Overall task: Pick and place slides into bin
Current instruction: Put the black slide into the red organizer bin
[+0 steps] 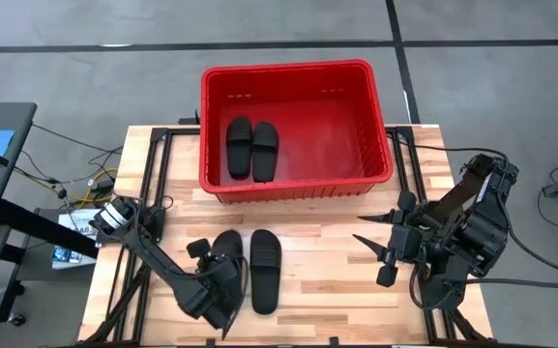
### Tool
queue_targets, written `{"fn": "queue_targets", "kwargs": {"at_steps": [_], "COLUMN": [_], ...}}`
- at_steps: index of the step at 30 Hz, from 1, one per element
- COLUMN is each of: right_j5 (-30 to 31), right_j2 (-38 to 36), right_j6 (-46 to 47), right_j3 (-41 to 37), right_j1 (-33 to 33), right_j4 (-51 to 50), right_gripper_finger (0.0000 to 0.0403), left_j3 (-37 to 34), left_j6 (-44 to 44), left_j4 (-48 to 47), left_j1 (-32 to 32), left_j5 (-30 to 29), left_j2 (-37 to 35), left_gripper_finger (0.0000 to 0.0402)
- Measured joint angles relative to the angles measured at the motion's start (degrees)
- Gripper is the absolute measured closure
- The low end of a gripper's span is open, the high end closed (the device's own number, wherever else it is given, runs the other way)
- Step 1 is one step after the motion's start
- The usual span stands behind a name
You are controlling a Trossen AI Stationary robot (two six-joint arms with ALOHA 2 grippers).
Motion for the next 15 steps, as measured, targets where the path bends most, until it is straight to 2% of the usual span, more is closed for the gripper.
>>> {"fn": "queue_targets", "kwargs": {"at_steps": [9, 15], "right_j5": [0.01, 0.02], "right_j2": [0.01, 0.01], "right_j6": [0.09, 0.11], "right_j3": [0.0, 0.0], "right_j1": [-0.04, -0.1], "right_j4": [0.75, 1.92], "right_gripper_finger": [0.023, 0.0227], "left_j3": [7.48, 14.4], "left_j6": [-5.42, -6.0], "left_j4": [-10.67, -15.56], "left_j1": [-4.02, -5.44], "left_j5": [-0.49, -3.98], "left_j2": [0.0, 0.0], "left_gripper_finger": [0.0401, 0.0401]}}
